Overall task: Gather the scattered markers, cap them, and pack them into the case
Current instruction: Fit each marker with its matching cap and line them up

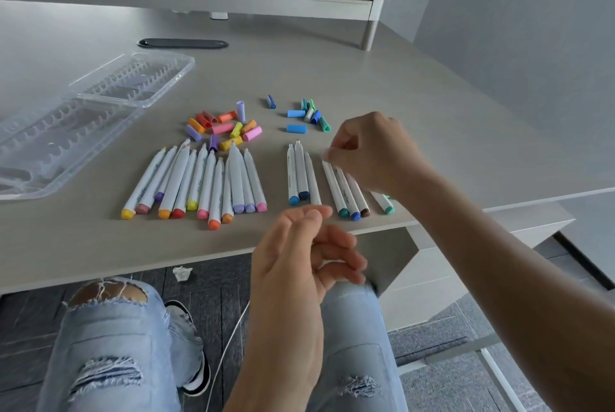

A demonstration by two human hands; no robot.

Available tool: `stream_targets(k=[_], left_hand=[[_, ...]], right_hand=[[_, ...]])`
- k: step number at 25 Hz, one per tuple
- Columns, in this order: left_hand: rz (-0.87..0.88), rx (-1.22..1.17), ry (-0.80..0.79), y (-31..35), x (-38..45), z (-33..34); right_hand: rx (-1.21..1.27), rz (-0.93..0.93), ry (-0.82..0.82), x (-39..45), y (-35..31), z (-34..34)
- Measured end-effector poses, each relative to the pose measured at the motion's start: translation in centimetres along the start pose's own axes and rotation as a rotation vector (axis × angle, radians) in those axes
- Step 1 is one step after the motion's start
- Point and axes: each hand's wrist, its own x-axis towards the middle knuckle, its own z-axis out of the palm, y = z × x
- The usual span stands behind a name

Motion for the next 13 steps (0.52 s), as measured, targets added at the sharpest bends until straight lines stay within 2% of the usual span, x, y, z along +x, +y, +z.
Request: stream_targets(k=[4,8,13], left_hand=[[0.052,-0.018,0.061,0.8,0.3,-1.0],[0.073,-0.027,0.082,1.3,0.5,-1.9],[0.07,-0.037,0.092,1.5,0.7,-2.4]], right_hand=[[-0.131,-0.001,-0.12,0.9,-2.7,0.4],[-0.289,-0.014,-0.101,1.7,-4.7,-0.1],[-0.335,-0.022,-0.1,1.8,-5.8,0.0]])
